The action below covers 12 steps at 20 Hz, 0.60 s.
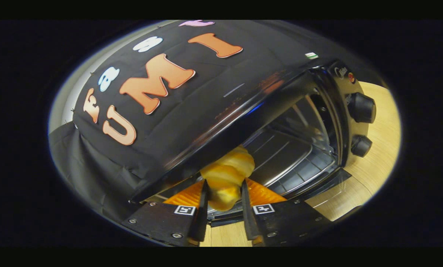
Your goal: Open the toaster oven, put the food inside, and close the toaster oven door.
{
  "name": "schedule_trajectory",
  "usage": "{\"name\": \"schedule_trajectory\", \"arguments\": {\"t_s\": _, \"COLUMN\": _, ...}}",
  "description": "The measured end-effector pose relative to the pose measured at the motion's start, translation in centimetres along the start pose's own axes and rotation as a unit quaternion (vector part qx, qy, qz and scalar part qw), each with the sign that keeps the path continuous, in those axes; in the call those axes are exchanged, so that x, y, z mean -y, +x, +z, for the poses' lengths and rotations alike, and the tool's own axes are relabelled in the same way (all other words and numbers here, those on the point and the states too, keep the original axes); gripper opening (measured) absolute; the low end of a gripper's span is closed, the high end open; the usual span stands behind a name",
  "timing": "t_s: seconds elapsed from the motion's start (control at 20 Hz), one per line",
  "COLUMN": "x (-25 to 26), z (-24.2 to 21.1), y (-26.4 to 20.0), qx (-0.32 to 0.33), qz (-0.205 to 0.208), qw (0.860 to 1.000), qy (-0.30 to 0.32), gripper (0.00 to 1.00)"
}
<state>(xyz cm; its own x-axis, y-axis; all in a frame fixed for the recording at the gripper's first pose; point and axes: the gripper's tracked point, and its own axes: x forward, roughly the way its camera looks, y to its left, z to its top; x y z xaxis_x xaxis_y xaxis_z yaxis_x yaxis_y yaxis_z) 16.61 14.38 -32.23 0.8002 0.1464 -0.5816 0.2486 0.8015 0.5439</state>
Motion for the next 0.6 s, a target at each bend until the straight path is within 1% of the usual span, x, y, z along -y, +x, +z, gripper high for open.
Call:
{"name": "schedule_trajectory", "arguments": {"t_s": 0.05, "x": -0.2, "z": -0.1, "y": -0.1, "qx": 0.005, "qz": 0.005, "qw": 1.0, "qy": -0.011, "gripper": 0.49}}
{"name": "schedule_trajectory", "arguments": {"t_s": 0.1, "x": -0.1, "z": 0.0, "y": -0.3, "qx": 0.009, "qz": 0.002, "qw": 1.0, "qy": -0.019, "gripper": 0.53}}
{"name": "schedule_trajectory", "arguments": {"t_s": 0.15, "x": 0.1, "z": 0.2, "y": -0.5, "qx": 0.015, "qz": -0.007, "qw": 0.999, "qy": -0.029, "gripper": 0.61}}
{"name": "schedule_trajectory", "arguments": {"t_s": 0.2, "x": 0.5, "z": 0.5, "y": -0.9, "qx": 0.02, "qz": -0.016, "qw": 0.999, "qy": -0.039, "gripper": 0.63}}
{"name": "schedule_trajectory", "arguments": {"t_s": 0.3, "x": 0.3, "z": 0.4, "y": -1.3, "qx": 0.022, "qz": -0.015, "qw": 0.998, "qy": -0.052, "gripper": 0.64}}
{"name": "schedule_trajectory", "arguments": {"t_s": 0.45, "x": -0.3, "z": 0.2, "y": -2.9, "qx": 0.016, "qz": -0.002, "qw": 0.998, "qy": -0.068, "gripper": 0.7}}
{"name": "schedule_trajectory", "arguments": {"t_s": 0.6, "x": -1.0, "z": 1.2, "y": -5.8, "qx": 0.037, "qz": 0.005, "qw": 0.993, "qy": -0.112, "gripper": 0.75}}
